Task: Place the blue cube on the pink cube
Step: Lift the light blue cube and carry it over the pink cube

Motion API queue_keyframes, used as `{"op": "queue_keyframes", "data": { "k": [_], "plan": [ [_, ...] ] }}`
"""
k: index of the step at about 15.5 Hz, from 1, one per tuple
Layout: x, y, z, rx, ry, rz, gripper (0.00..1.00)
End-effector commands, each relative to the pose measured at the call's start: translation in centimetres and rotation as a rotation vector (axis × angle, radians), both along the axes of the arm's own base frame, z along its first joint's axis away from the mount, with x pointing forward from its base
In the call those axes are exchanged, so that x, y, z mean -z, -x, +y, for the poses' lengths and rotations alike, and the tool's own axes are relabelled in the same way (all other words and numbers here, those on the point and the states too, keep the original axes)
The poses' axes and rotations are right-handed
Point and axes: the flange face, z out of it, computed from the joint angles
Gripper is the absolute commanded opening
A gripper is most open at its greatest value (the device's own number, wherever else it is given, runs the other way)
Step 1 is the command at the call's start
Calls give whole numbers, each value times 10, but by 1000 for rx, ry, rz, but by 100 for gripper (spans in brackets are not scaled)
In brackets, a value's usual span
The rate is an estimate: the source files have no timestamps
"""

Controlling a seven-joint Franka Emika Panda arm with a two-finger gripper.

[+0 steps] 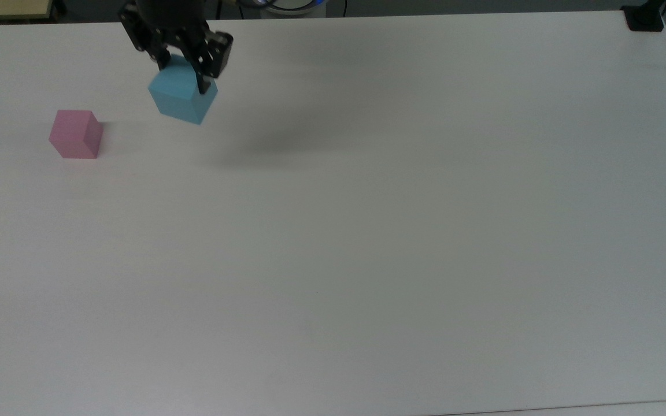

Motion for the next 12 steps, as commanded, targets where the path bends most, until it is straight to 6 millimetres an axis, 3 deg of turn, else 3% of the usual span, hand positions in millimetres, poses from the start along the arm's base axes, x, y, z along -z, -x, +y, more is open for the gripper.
{"op": "queue_keyframes", "data": {
  "k": [1, 3, 9, 12],
  "plan": [
    [-5, 17, -10, -43, 2, 27, 28],
    [1, 22, -26, -54, 0, 56, 28],
    [24, 52, -110, -175, -9, 120, 27],
    [42, 61, -142, -182, -3, 108, 27]
  ]
}}
